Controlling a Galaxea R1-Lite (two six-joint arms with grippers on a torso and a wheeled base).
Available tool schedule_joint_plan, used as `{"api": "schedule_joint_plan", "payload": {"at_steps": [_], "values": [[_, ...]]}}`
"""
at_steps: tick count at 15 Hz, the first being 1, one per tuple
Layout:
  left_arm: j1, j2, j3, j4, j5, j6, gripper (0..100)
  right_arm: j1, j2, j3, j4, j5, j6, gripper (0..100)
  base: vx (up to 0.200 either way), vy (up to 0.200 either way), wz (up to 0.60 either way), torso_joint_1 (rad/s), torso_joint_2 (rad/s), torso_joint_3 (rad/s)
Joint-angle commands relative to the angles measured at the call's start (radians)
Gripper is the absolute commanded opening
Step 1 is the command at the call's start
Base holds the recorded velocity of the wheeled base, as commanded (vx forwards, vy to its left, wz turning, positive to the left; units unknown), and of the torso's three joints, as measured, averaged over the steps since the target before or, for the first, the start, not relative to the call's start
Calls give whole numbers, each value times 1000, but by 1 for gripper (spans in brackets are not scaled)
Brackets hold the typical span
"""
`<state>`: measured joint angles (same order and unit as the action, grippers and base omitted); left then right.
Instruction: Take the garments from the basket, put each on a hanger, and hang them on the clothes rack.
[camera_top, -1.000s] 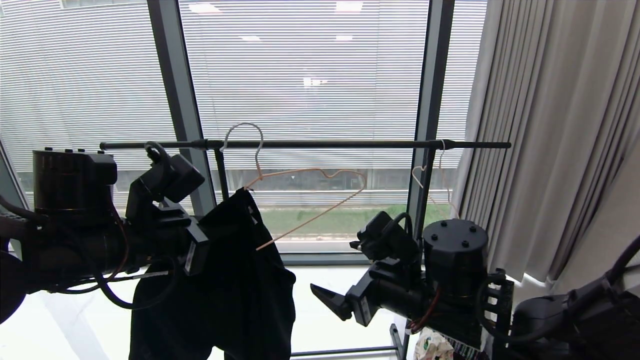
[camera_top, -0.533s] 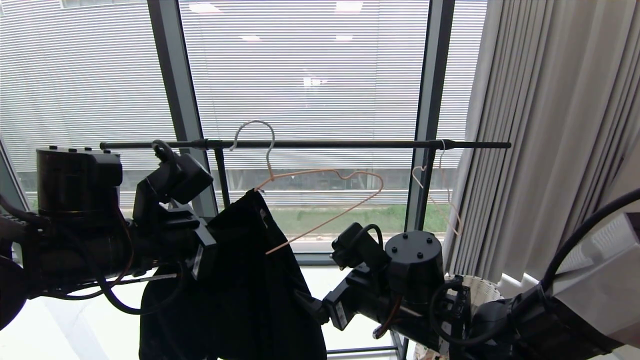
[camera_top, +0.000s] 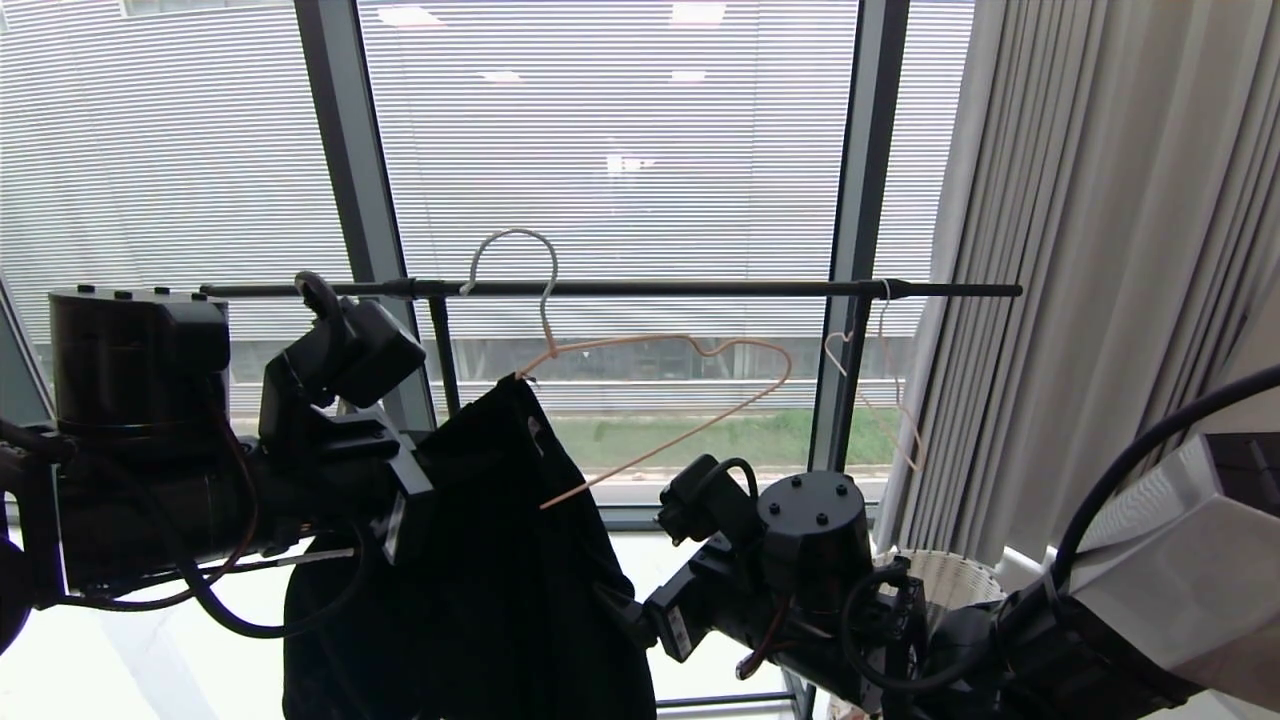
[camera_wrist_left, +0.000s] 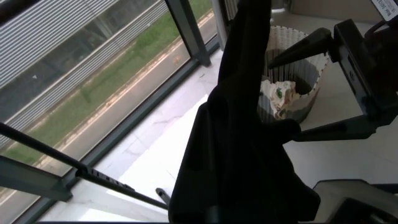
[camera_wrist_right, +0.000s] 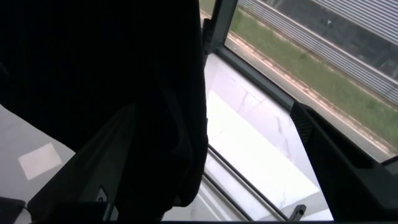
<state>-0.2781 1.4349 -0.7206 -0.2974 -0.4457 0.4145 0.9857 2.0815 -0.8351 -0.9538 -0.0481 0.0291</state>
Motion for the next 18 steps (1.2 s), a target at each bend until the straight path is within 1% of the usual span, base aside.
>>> {"api": "schedule_joint_plan", "payload": {"at_steps": [1, 3, 7, 11, 13, 15, 17, 18], "values": [[-4, -5, 1, 0, -1, 0, 0, -1, 2, -1, -2, -3, 2, 100, 0, 0, 0, 0, 0, 0], [-6, -5, 3, 0, 1, 0, 0, -4, 2, -1, -2, -22, 2, 100, 0, 0, 0, 0, 0, 0], [-9, -7, 1, 0, 1, 1, 0, -9, 2, -2, -2, -26, 3, 100, 0, 0, 0, 0, 0, 0], [-53, -37, 3, 0, 1, -2, 0, -9, 15, -1, -2, -36, 3, 100, 0, 0, 0, 0, 0, 0], [-73, -39, 3, 0, 1, -2, 0, -21, 20, 5, -2, -75, 5, 100, 0, 0, 0, 0, 0, 0], [-79, -39, 3, 0, 1, -2, 0, -36, 23, 16, -2, -93, 2, 100, 0, 0, 0, 0, 0, 0], [-79, -34, 4, 0, 2, -3, 0, -41, 23, 37, -2, -102, -6, 100, 0, 0, 0, 0, 0, 0], [-78, -33, 4, 0, 5, -14, 0, -45, 23, 64, -2, -130, -14, 100, 0, 0, 0, 0, 0, 0]]}}
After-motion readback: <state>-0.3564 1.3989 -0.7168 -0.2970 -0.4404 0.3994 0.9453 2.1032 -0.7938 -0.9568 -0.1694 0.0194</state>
